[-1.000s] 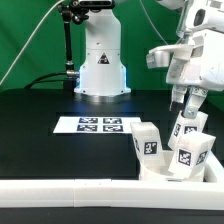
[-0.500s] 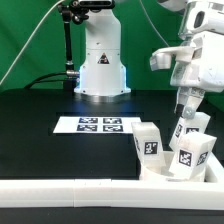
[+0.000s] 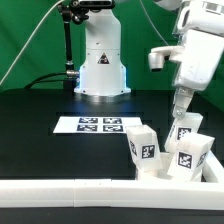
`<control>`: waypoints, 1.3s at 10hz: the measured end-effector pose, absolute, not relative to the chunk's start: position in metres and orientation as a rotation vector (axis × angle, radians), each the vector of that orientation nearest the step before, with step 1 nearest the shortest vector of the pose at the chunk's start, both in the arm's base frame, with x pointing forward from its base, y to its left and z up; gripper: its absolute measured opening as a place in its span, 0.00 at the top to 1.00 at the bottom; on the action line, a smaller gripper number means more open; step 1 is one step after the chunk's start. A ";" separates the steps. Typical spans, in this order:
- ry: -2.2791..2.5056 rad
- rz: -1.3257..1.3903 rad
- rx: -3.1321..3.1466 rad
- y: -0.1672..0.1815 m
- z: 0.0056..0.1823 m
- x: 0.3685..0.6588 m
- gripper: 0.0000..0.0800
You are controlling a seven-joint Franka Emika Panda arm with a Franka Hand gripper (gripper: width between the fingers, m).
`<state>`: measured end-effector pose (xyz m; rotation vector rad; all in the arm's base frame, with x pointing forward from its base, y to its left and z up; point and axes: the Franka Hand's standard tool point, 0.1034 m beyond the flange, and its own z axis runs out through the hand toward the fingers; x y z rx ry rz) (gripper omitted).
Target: Assemble stool
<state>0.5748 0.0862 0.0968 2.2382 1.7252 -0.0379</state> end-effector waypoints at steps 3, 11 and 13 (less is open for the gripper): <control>1.359 0.018 2.499 0.081 0.094 0.572 0.58; 0.470 0.129 2.853 0.079 0.094 0.571 0.58; 0.264 0.153 2.893 0.078 0.094 0.571 0.58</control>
Offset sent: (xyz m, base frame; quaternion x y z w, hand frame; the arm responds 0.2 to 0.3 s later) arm -0.0136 -0.0020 -0.0130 0.0407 0.0180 0.2903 0.9559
